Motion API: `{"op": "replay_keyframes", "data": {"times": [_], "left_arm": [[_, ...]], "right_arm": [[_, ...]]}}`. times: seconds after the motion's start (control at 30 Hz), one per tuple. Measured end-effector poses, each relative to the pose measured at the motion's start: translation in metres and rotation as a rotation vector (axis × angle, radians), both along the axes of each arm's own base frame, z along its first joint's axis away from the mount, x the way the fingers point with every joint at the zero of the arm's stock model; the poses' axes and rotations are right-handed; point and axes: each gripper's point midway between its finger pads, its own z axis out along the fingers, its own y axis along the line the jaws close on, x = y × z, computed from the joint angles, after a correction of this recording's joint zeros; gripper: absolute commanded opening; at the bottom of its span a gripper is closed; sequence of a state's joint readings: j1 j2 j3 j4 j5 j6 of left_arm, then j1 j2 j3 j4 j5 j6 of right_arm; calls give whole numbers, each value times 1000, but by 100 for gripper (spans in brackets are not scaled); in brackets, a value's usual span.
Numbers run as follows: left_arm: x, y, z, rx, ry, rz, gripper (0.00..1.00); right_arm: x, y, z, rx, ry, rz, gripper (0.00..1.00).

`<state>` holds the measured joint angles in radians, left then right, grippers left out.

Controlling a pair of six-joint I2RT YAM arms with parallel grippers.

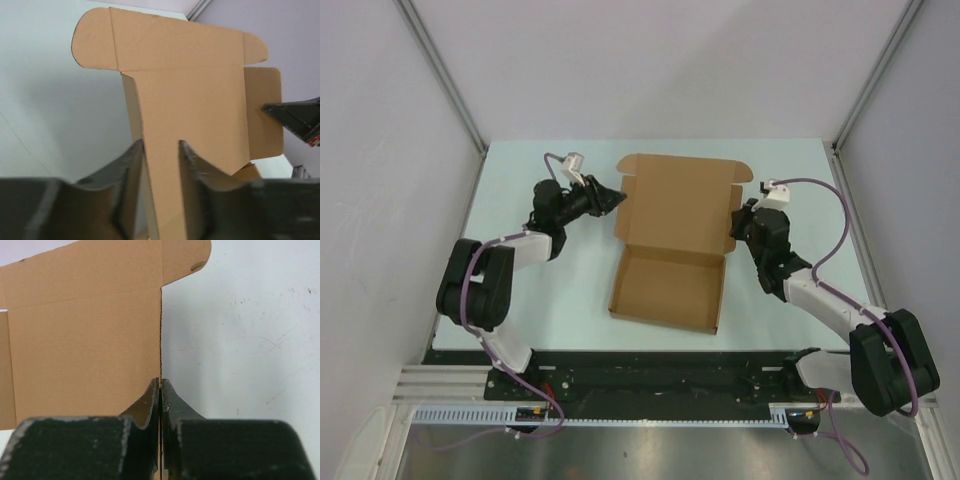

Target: Fold the paper box

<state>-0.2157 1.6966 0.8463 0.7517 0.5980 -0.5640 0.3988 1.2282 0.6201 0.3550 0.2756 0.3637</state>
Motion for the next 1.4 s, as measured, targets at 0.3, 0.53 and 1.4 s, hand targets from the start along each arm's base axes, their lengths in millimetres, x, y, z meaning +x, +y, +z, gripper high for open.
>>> {"op": "replay_keyframes", "data": {"times": [0.3,0.53,1.4], "left_arm": [[1,-8,-1,39,-62,-8,13],[-12,-24,8,132,-176,-1,45],[-39,-5,12,171,-395,249,0]], "right_arm": [[3,3,-2,-31,-13,-7,0],[2,11,6,-88,-62,-12,0],[-14,14,9,-149,-235,-55,0]]}}
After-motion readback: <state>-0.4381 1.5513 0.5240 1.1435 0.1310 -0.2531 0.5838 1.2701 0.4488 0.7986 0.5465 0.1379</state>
